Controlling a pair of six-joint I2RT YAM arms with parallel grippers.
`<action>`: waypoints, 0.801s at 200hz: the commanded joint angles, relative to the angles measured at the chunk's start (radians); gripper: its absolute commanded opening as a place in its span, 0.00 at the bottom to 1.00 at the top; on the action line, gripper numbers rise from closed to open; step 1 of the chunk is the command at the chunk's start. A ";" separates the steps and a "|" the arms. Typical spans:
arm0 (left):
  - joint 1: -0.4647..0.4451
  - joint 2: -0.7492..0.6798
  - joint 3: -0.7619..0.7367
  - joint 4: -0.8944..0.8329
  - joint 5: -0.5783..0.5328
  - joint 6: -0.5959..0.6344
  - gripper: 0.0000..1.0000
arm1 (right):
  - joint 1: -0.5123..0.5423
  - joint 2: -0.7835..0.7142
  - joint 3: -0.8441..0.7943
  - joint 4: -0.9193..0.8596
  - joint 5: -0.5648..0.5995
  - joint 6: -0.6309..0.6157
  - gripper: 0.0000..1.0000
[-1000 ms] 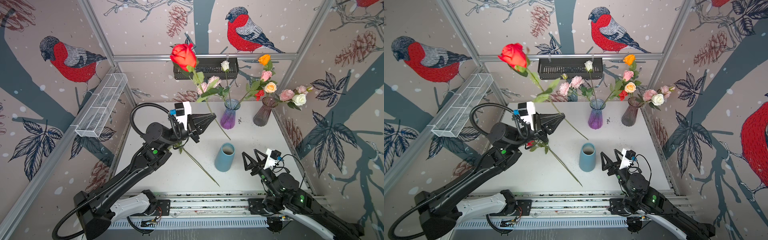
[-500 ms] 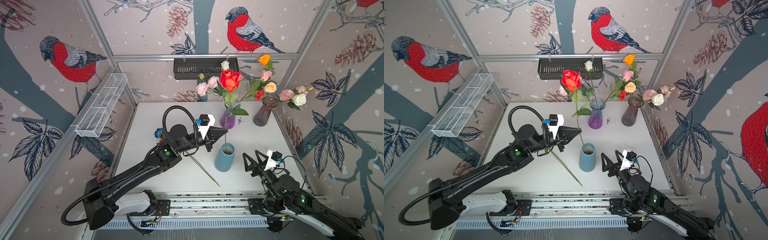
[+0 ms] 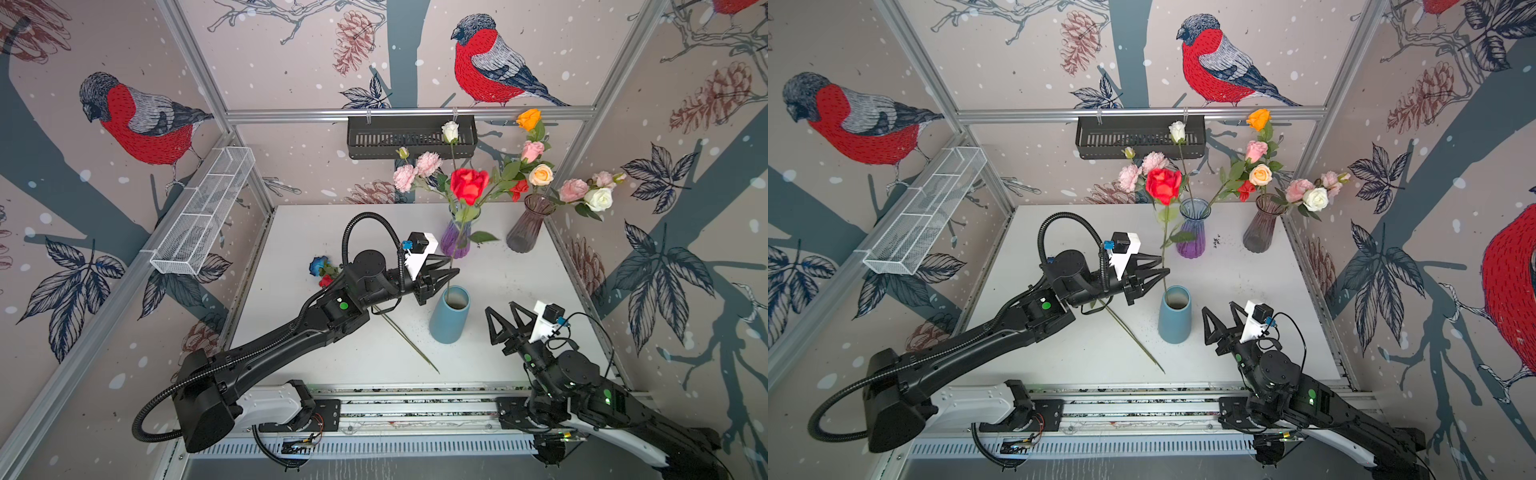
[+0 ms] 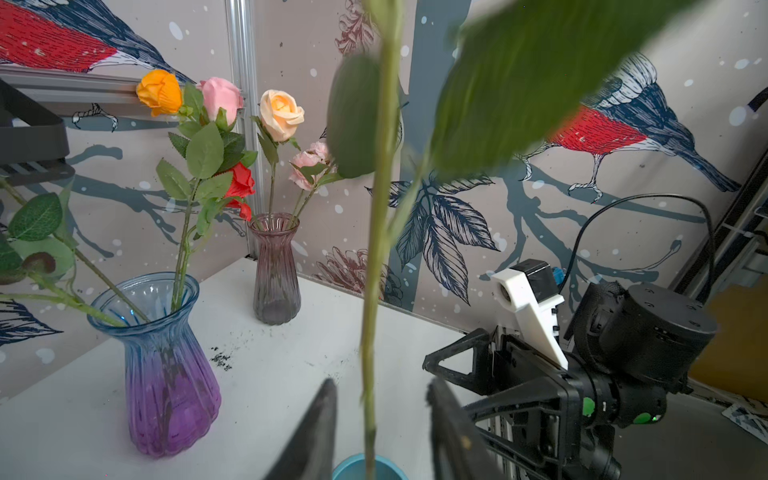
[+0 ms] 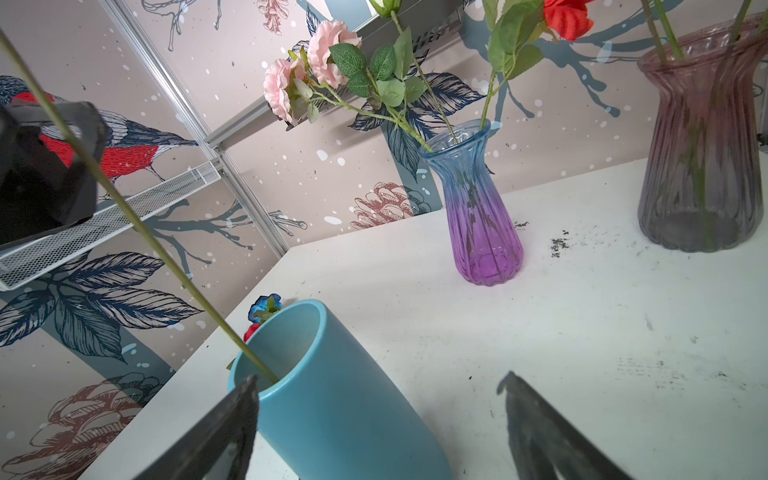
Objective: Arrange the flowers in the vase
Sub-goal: 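Lower the red rose stem into the teal vase and open the left gripper, then move the left gripper back to the loose roses and grasp the blue rose stem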
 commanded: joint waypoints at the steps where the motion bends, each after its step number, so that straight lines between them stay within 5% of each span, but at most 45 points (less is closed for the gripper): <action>1: -0.001 -0.022 0.001 -0.009 -0.035 0.013 0.54 | 0.020 -0.001 0.012 -0.017 0.037 0.000 0.92; 55: 0.003 -0.133 -0.110 -0.016 -0.144 -0.007 0.56 | 0.052 -0.002 0.023 -0.042 0.069 0.013 0.92; 82: 0.032 -0.197 -0.195 -0.063 -0.300 -0.094 0.58 | 0.064 -0.002 0.027 -0.052 0.081 0.019 0.92; 121: 0.241 -0.219 -0.346 -0.182 -0.340 -0.414 0.57 | 0.078 -0.002 0.030 -0.062 0.092 0.026 0.92; 160: 0.424 -0.167 -0.543 -0.050 -0.175 -0.646 0.58 | 0.094 -0.001 0.035 -0.073 0.112 0.034 0.92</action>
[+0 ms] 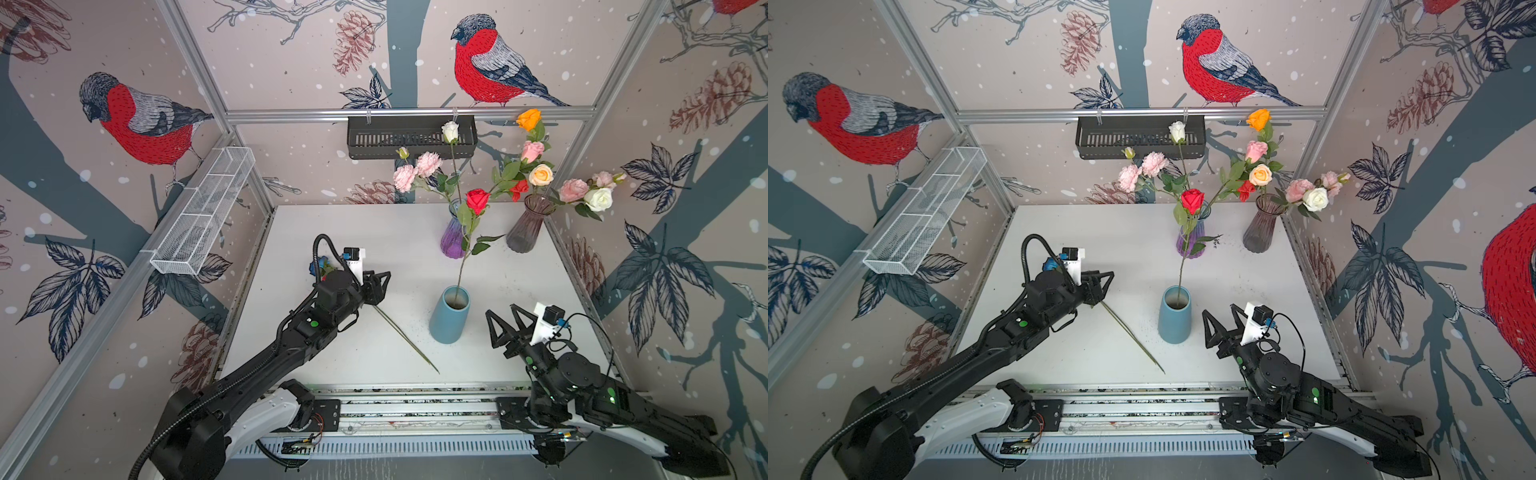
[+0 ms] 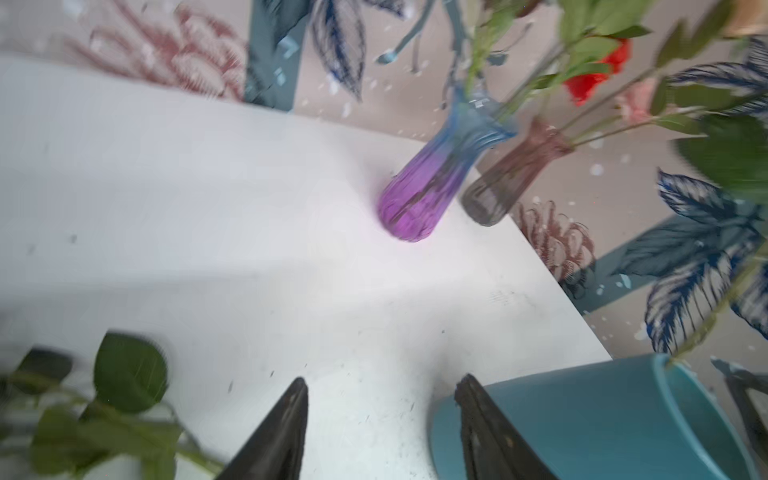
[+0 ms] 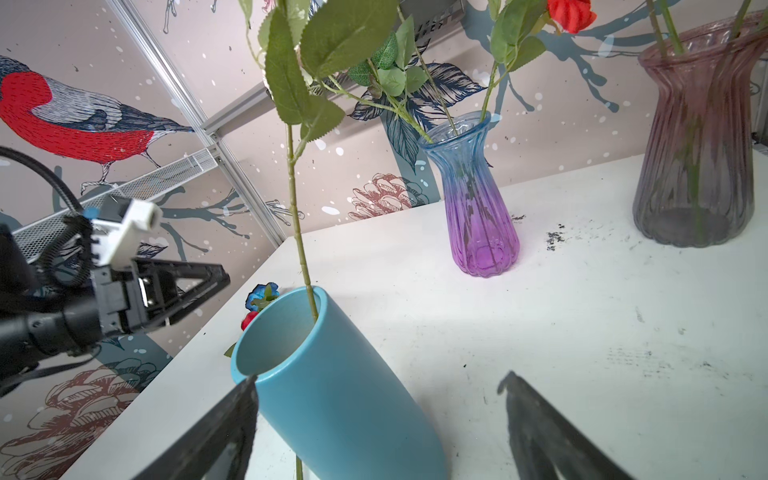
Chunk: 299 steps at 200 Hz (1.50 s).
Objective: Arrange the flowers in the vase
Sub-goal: 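Move the left gripper back to the loose roses and grasp the blue rose stem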
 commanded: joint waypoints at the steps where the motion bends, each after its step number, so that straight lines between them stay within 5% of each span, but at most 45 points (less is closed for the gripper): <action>1: 0.075 0.034 -0.084 0.089 0.109 -0.220 0.58 | 0.010 -0.001 0.008 -0.002 0.029 0.007 0.92; 58: 0.169 0.238 -0.111 0.183 0.266 -0.348 0.57 | 0.038 -0.002 0.014 -0.017 0.058 0.015 0.92; 75: 0.183 0.303 -0.077 0.145 0.311 -0.343 0.48 | 0.041 -0.002 0.016 -0.021 0.066 0.019 0.92; 245: 0.245 0.541 -0.133 0.377 0.330 -0.451 0.43 | 0.078 -0.002 0.025 -0.044 0.098 0.039 0.92; 299: 0.249 0.554 -0.152 0.433 0.336 -0.466 0.13 | 0.082 -0.002 0.028 -0.052 0.101 0.047 0.92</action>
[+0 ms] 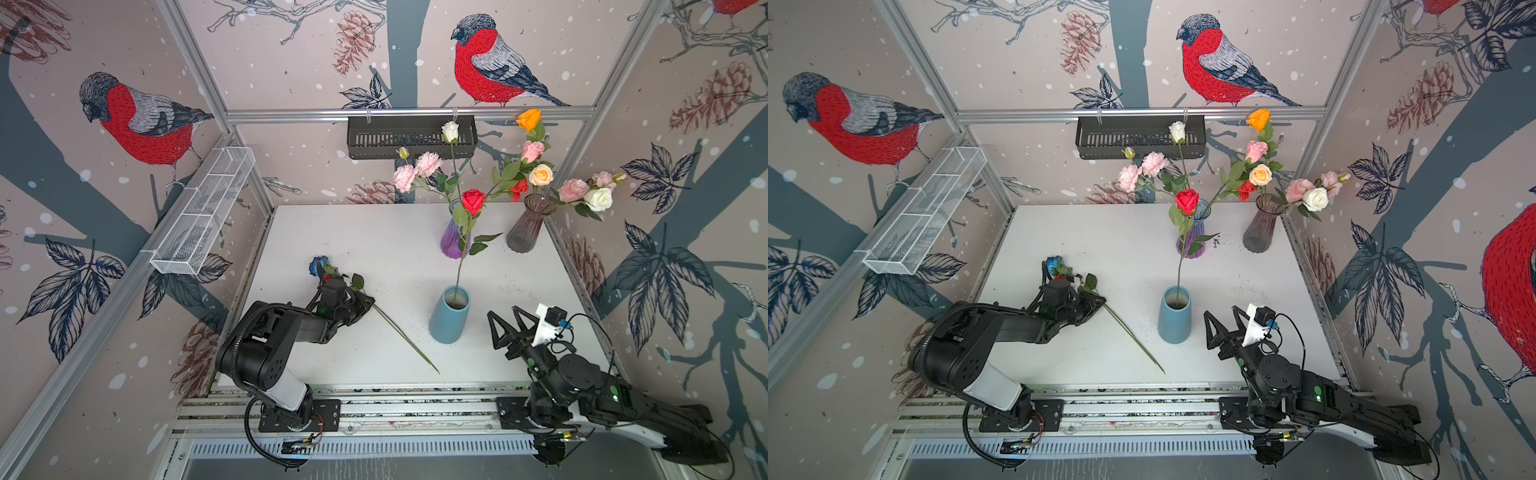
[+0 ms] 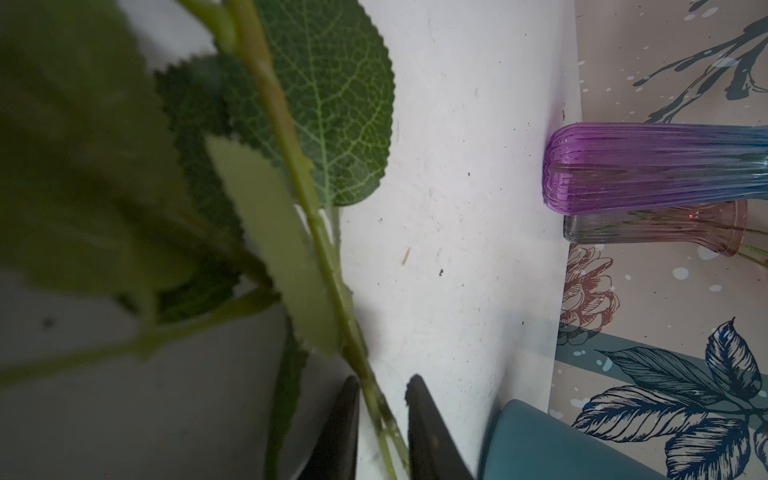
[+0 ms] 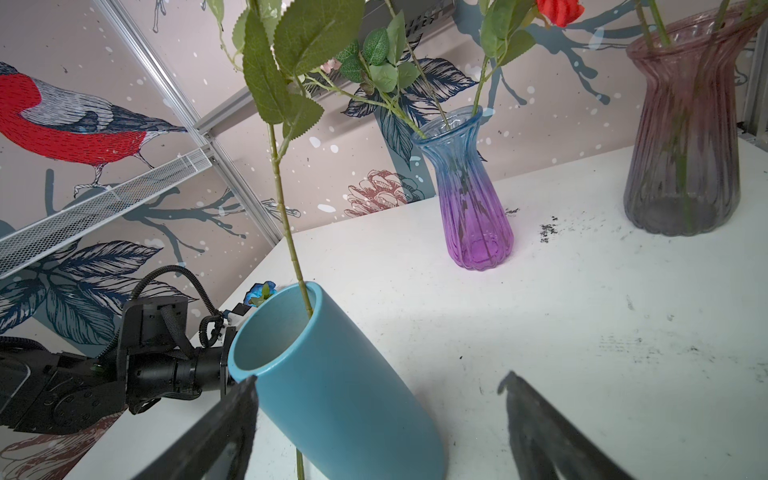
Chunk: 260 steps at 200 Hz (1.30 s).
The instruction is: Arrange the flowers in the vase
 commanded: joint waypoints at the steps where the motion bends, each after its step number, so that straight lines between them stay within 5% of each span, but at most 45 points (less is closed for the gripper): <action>1: 0.005 -0.010 -0.005 0.050 -0.002 -0.004 0.12 | 0.006 -0.002 0.008 0.001 0.018 0.015 0.92; 25: 0.008 -0.057 -0.005 0.011 -0.023 0.013 0.00 | 0.011 -0.002 0.009 -0.001 0.020 0.016 0.92; 144: 0.010 -0.408 0.113 -0.328 -0.112 0.171 0.00 | 0.015 -0.002 0.005 0.020 0.003 -0.019 0.91; 260: 0.007 -0.569 0.214 -0.498 -0.135 0.307 0.00 | 0.015 0.000 0.001 0.119 -0.016 -0.051 0.92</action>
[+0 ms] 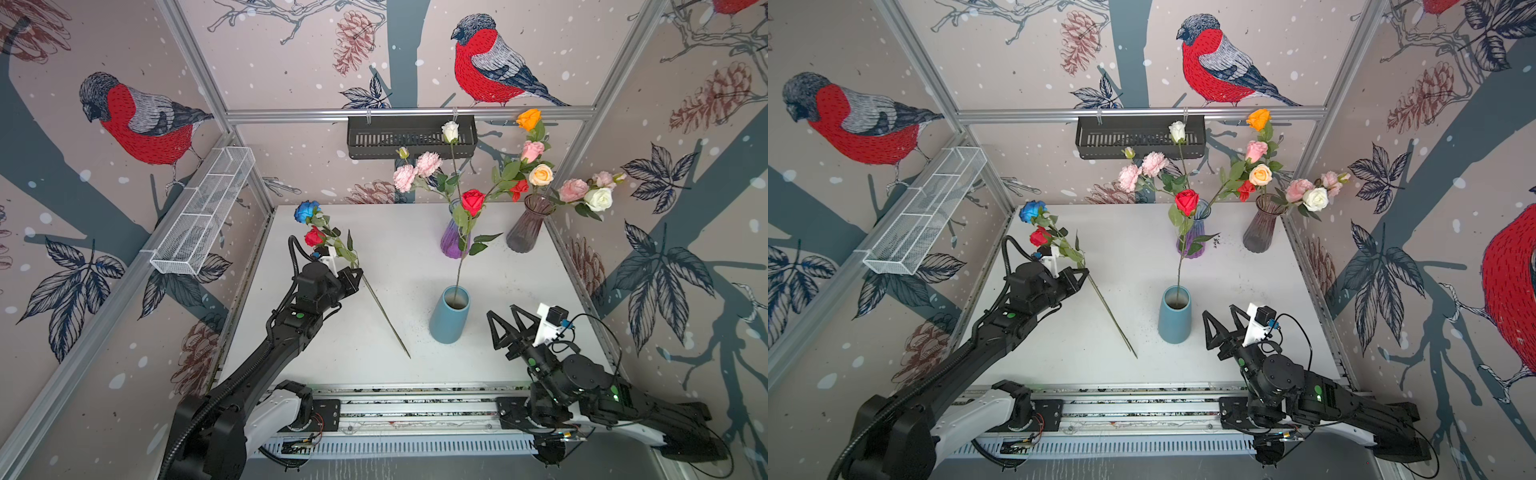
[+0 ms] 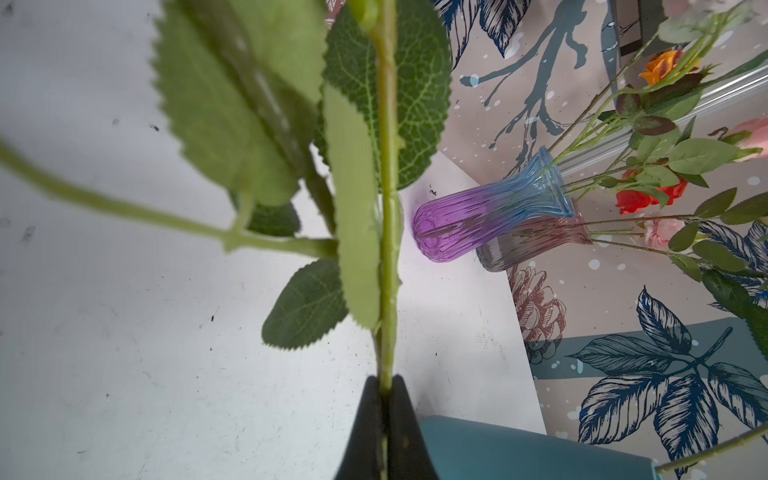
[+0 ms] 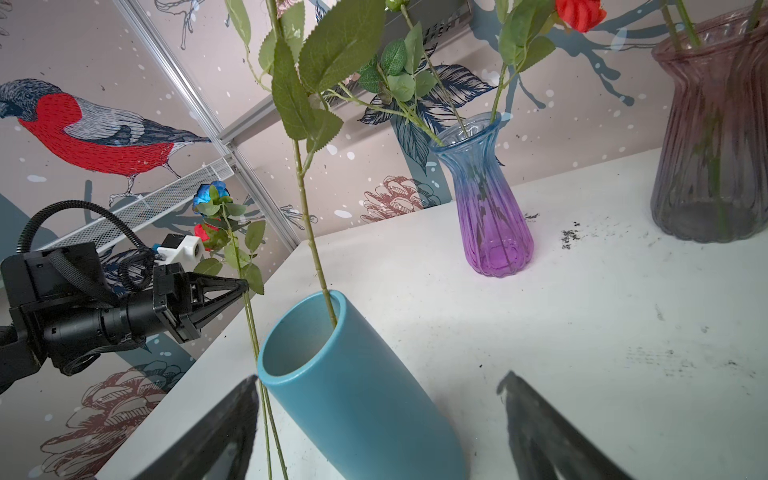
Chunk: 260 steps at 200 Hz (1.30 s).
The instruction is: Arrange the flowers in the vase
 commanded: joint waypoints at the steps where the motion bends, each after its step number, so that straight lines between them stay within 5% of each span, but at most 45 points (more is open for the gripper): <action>1: -0.003 -0.013 0.030 -0.052 -0.006 0.067 0.00 | -0.001 0.001 -0.001 0.059 0.002 -0.023 0.92; 60: -0.001 -0.031 0.028 -0.036 -0.003 0.091 0.01 | 0.000 0.001 -0.003 0.070 0.011 -0.045 0.92; 86: -0.001 -0.028 0.025 -0.024 -0.002 0.087 0.10 | 0.000 0.002 0.002 0.071 0.016 -0.055 0.92; 111: -0.002 -0.031 0.025 -0.022 -0.009 0.092 0.10 | 0.000 0.003 0.003 0.073 0.019 -0.058 0.93; 122: -0.001 -0.031 0.022 -0.013 -0.006 0.094 0.00 | 0.000 0.003 0.008 0.070 0.017 -0.058 0.92; 158: -0.001 -0.025 0.016 0.012 0.003 0.091 0.06 | 0.000 0.003 0.022 0.045 0.019 -0.046 0.92; 199: -0.001 -0.045 -0.003 0.047 0.024 0.092 0.00 | 0.000 0.003 0.023 0.031 0.021 -0.029 0.93; 211: -0.001 -0.049 0.000 0.033 0.015 0.092 0.20 | 0.000 0.003 0.020 0.030 0.020 -0.025 0.92; 221: -0.001 -0.054 -0.001 0.033 0.019 0.099 0.00 | -0.001 0.003 0.018 0.032 0.020 -0.025 0.92; 242: -0.001 -0.066 -0.010 0.047 0.029 0.096 0.00 | -0.001 0.003 0.017 0.032 0.018 -0.027 0.92; 250: -0.001 -0.068 -0.009 0.039 0.021 0.096 0.08 | 0.000 0.003 0.018 0.030 0.018 -0.027 0.92; 260: -0.001 -0.071 -0.011 0.044 0.026 0.099 0.00 | 0.000 0.001 0.020 0.023 0.019 -0.027 0.92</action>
